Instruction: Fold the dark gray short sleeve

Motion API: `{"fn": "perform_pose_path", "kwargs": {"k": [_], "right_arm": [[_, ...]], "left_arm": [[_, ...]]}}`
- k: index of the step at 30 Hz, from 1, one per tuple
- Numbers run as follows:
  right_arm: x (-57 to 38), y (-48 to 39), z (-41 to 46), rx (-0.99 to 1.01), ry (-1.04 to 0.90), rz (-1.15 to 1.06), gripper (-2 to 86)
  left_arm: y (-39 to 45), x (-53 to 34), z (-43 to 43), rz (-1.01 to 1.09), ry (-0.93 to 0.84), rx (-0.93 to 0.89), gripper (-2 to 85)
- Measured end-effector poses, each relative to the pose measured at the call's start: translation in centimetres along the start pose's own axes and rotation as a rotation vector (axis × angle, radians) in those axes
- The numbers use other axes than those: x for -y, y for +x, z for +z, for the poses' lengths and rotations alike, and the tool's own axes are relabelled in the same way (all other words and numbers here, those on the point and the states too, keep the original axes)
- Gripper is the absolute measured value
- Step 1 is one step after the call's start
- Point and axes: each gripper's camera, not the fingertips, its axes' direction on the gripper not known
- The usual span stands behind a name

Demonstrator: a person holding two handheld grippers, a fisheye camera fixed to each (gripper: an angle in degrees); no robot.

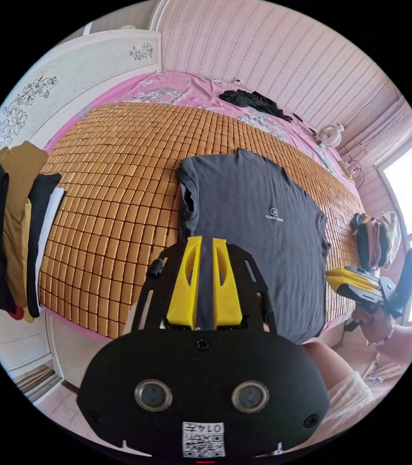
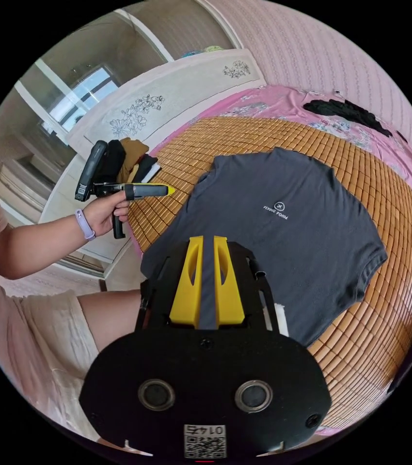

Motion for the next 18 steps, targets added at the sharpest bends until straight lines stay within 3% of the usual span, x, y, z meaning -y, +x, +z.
{"fn": "perform_pose_path", "kwargs": {"k": [5,13,18], "right_arm": [[8.2,0.2,6.1,-0.086,0.004,-0.169,4.4],[21.1,-0.6,16.4,-0.055,0.007,-0.251,7.0],[25.7,-1.7,22.8,-0.116,-0.111,-0.33,8.1]], "left_arm": [[-1.3,2.4,3.3,-0.01,0.003,-0.017,4.9],[-1.5,5.7,7.0,0.016,0.031,0.006,6.3],[-1.3,7.4,9.6,0.019,-0.014,-0.002,5.3]]}}
